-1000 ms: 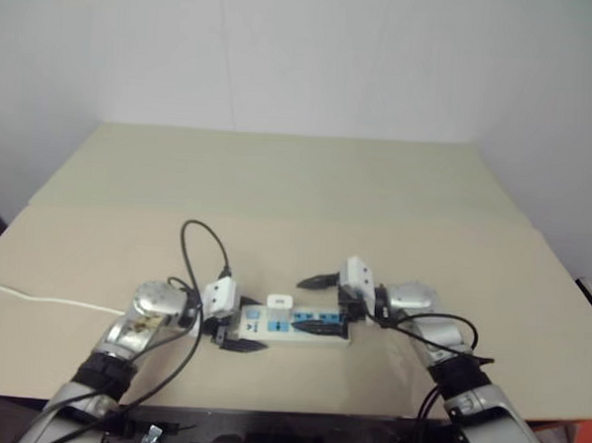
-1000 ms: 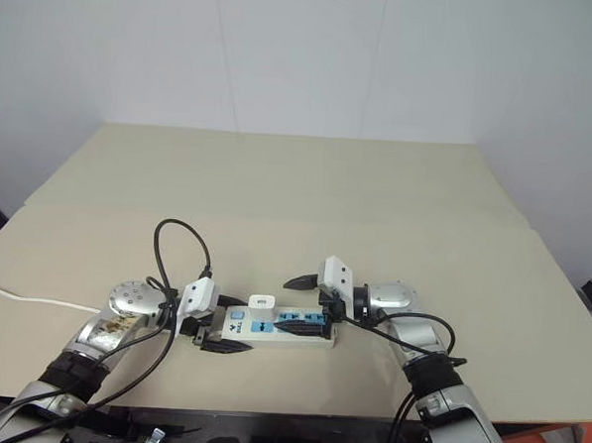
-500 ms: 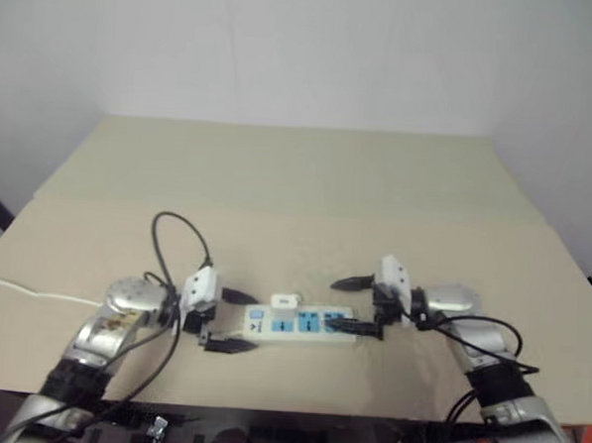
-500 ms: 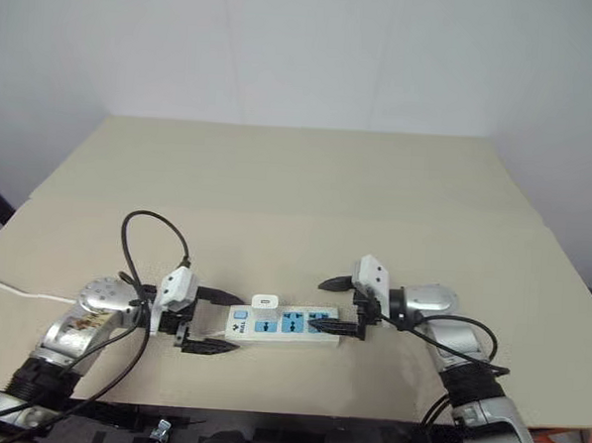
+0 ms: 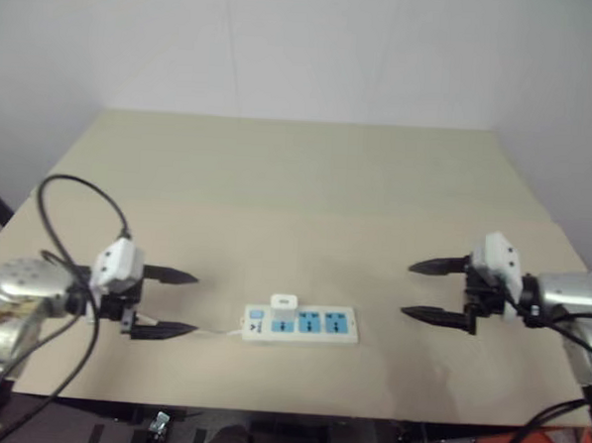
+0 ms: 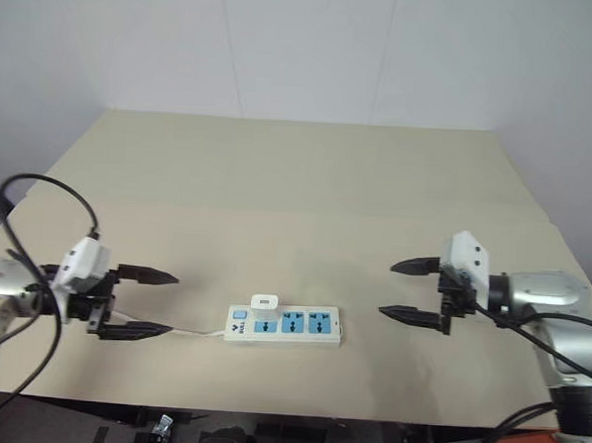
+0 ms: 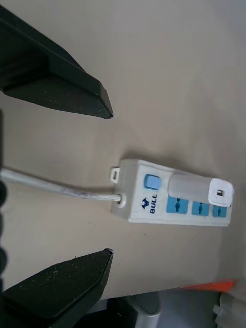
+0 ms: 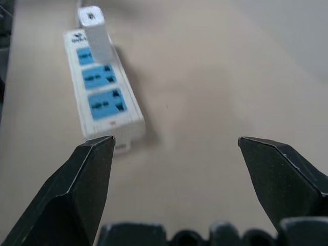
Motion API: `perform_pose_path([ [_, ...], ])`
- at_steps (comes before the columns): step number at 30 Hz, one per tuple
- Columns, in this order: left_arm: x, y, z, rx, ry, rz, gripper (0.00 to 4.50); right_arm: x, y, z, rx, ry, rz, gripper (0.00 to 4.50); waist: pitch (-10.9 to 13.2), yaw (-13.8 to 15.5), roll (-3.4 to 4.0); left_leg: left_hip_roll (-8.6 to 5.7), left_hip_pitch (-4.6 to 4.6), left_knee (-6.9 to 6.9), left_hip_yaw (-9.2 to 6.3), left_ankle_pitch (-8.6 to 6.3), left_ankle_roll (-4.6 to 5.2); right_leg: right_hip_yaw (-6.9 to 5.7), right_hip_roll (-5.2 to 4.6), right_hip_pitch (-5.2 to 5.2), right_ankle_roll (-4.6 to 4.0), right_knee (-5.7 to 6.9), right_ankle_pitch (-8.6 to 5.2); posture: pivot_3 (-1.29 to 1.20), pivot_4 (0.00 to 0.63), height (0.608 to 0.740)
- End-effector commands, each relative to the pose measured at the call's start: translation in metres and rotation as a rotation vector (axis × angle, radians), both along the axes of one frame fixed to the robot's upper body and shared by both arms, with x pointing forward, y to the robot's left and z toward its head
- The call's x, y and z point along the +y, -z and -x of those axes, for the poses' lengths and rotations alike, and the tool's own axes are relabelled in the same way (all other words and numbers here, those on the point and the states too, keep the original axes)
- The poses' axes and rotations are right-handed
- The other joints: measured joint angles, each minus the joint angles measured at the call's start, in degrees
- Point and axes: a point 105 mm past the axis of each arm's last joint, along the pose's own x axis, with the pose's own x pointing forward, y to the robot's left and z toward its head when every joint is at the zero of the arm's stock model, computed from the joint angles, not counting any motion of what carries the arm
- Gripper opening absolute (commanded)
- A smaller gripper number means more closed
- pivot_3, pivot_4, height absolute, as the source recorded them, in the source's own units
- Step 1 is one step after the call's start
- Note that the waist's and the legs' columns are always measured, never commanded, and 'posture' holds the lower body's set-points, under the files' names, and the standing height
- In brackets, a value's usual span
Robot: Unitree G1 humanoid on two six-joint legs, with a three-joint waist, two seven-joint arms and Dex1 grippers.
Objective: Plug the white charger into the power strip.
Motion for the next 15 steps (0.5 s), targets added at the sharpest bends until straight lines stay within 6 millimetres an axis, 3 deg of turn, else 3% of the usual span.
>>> perform_pose_path([
  [1, -0.003, -0.014, 0.004, -0.039, 0.013, 0.010, 4.45, -0.003, -0.020, 0.006, -0.045, -0.012, -0.010, 4.50, 0.01, 0.00, 0.01, 0.00, 0.01, 0.00, 0.00, 0.00, 0.00, 0.00, 0.00, 0.01, 0.00, 0.00, 0.00, 0.00, 0.150, 0.740],
  [15, -0.014, -0.014, 0.006, -0.021, 0.015, 0.027, 4.45, 0.001, -0.017, 0.007, -0.044, -0.024, 0.002, 4.50, 0.05, 0.00, 0.01, 0.01, 0.00, 0.01, 0.02, 0.00, 0.00, 0.01, 0.02, 0.00, 0.00, 0.01, 0.02, 0.00, 0.150, 0.740],
])
